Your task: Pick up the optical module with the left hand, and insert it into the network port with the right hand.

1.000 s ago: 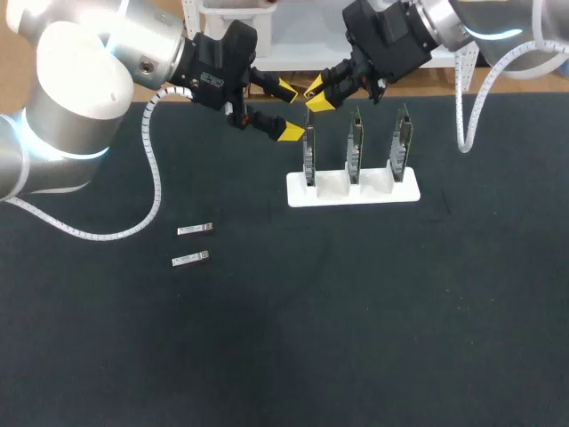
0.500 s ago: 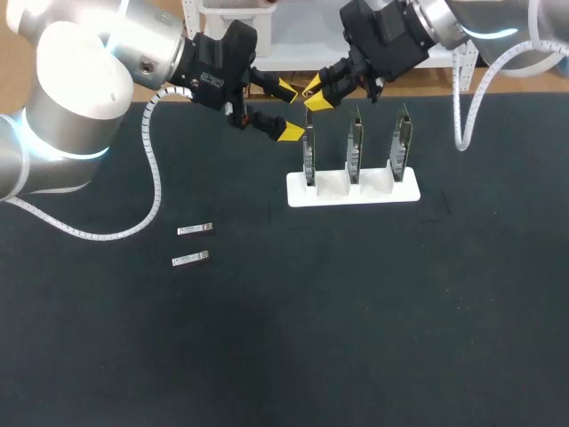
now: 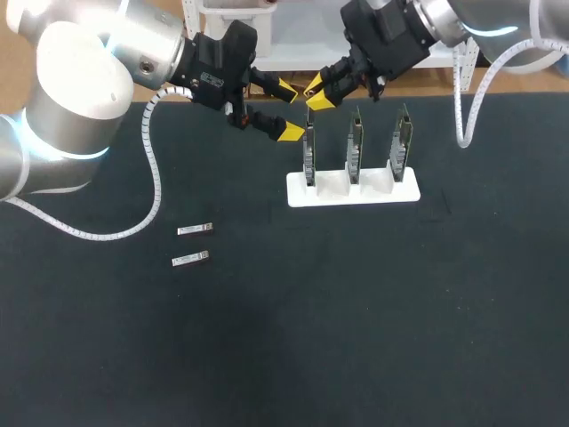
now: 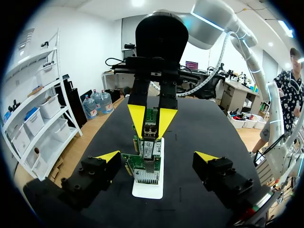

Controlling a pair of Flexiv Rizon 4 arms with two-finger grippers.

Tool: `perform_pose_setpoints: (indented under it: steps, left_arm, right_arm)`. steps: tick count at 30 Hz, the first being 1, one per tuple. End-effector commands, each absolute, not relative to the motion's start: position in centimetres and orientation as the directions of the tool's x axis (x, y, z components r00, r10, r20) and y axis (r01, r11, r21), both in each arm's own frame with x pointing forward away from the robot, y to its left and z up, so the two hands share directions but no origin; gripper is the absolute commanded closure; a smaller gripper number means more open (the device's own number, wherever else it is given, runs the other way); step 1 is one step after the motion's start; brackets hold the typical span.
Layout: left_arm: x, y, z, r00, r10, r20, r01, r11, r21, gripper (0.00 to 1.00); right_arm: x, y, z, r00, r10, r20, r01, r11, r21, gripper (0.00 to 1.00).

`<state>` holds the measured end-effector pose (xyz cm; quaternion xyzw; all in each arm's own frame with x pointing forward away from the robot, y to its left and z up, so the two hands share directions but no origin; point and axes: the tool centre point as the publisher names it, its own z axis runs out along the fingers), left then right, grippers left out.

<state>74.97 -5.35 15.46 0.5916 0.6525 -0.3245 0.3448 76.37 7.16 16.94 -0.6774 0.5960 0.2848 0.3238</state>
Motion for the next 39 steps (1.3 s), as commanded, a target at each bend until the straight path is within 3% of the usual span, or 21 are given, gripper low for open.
perform_pose_setpoints:
  steps: [1,39]
  left_arm:
    - [75.1,-5.5,15.5,-0.064,0.553,-0.831,0.996,0.088,-0.018,0.0]
    - [75.1,-5.5,15.5,-0.064,0.553,-0.831,0.996,0.088,-0.018,0.0]
  right_arm:
    - [76.4,7.3,16.9,0.126,-0.622,-0.773,-0.992,-0.081,-0.097,1.0]
    - [75.7,7.2,16.8,0.147,-0.628,-0.764,-0.989,-0.09,-0.117,1.0]
